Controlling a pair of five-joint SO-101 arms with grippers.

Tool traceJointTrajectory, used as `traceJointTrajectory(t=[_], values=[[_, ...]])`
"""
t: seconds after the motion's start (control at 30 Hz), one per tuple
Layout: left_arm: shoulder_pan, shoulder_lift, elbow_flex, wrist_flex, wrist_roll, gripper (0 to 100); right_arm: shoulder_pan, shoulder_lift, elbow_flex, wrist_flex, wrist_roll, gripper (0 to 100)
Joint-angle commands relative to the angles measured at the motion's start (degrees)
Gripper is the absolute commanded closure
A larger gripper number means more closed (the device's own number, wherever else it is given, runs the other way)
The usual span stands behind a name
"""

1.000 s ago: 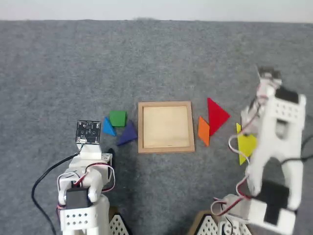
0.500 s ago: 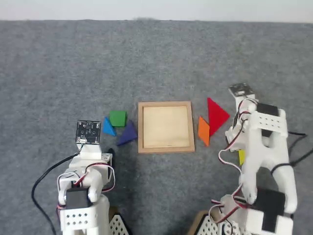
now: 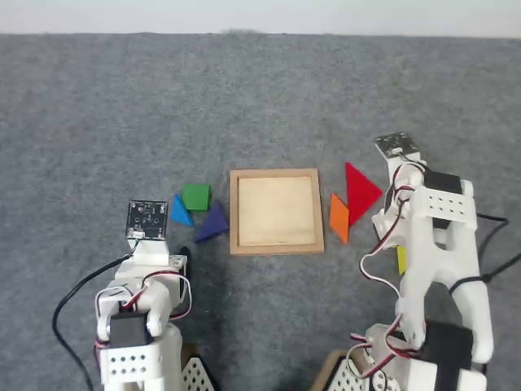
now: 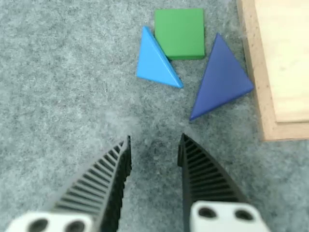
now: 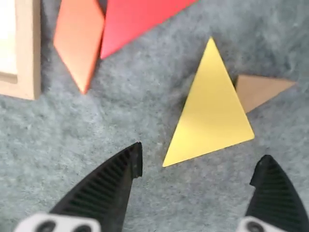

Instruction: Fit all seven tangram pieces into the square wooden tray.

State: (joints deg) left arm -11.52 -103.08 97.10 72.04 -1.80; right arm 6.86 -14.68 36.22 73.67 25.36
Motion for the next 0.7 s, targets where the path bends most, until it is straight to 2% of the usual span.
traceJointTrajectory(t=[0.0,0.1,0.37,0.67], values=[[0.35,-0.62,-0.66,0.00,-0.53,85,0.57,-3.12,-1.67,-2.59,2.73,64.1],[0.35,-0.62,-0.66,0.00,-0.53,85,0.84,-2.86,-0.79,-4.00,3.78,64.0],[0.35,-0.62,-0.66,0.00,-0.53,85,9.10,8.84,-1.67,-11.03,4.40,64.0],[0.35,-0.62,-0.66,0.00,-0.53,85,9.45,19.91,-7.56,-11.38,5.36,64.1]])
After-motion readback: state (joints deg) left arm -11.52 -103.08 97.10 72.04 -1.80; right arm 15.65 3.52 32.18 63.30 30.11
